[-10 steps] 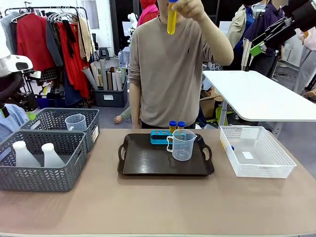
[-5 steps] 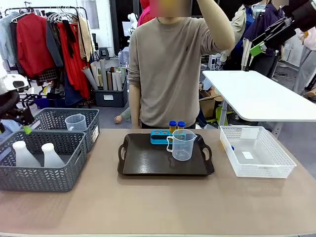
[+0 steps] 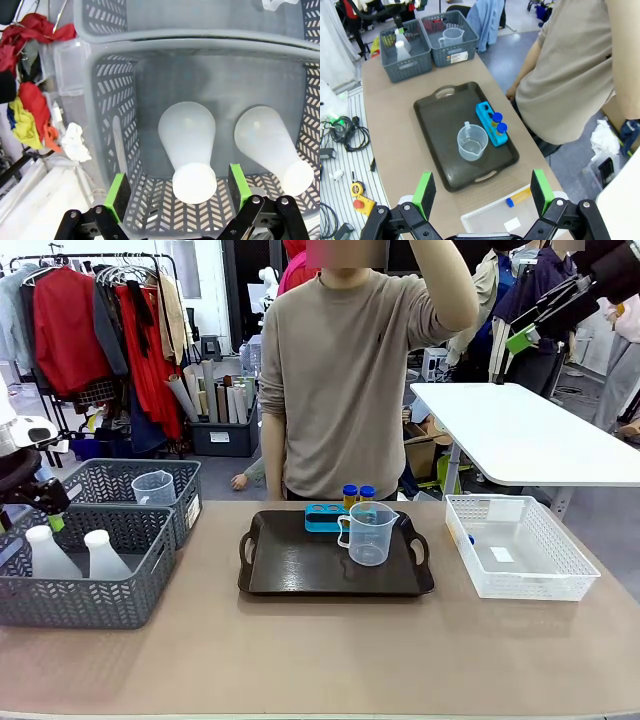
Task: Prepare the laboratory tools.
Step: Pick up one Small flask and place it on the Handle tray.
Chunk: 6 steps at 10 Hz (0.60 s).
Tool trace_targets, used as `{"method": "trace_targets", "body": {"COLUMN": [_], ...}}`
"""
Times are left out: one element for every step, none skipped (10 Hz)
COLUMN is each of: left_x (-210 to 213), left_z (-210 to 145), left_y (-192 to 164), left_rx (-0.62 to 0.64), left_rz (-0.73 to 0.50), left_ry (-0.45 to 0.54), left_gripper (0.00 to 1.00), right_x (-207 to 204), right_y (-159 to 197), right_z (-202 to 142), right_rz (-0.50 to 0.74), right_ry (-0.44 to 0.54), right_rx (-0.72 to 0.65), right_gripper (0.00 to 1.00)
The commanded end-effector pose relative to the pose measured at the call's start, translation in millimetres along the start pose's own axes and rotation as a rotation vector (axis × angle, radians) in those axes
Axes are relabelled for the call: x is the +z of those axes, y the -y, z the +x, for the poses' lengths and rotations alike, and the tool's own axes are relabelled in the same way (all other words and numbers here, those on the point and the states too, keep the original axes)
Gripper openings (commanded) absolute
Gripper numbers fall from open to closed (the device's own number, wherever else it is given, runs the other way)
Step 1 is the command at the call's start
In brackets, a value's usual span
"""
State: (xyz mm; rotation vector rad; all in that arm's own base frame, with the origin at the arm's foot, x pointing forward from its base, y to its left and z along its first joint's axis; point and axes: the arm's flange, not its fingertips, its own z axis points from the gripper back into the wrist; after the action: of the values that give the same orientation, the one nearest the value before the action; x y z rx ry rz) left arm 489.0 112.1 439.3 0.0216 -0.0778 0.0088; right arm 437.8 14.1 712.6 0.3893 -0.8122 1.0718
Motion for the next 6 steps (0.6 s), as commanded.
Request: {"method": "trace_targets", "body": {"left_x": [-7, -11, -14, -15, -18, -18], "left_z": [-3, -2, -3, -4, -3, -3], "left_y": [-3, -3, -3, -4, -4, -3], "left_rx": [-0.002, 0.0, -0.001, -0.001, 0.0, 0.001], "left_rz": [-0.024, -0.028, -0.027, -0.026, -0.03, -0.032], "left_ry": [0.014, 0.009, 0.006, 0.002, 0.0, 0.001], "left_gripper": [1.0, 1.0, 1.0, 1.0, 1.0, 1.0], "right_x": [1, 1, 1, 1, 1, 1], "right_y": [0, 0, 0, 0, 0, 0], "right_z": [2, 2, 2, 2, 2, 2], "right_rz": [0.004, 0.004, 0.004, 0.004, 0.004, 0.004], "right_ry": [0.01, 0.01, 0.01, 0.01, 0.01, 0.01], "right_rx": [0.006, 0.006, 0.006, 0.006, 0.006, 0.006], "right_gripper": [1.0, 1.0, 1.0, 1.0, 1.0, 1.0]}}
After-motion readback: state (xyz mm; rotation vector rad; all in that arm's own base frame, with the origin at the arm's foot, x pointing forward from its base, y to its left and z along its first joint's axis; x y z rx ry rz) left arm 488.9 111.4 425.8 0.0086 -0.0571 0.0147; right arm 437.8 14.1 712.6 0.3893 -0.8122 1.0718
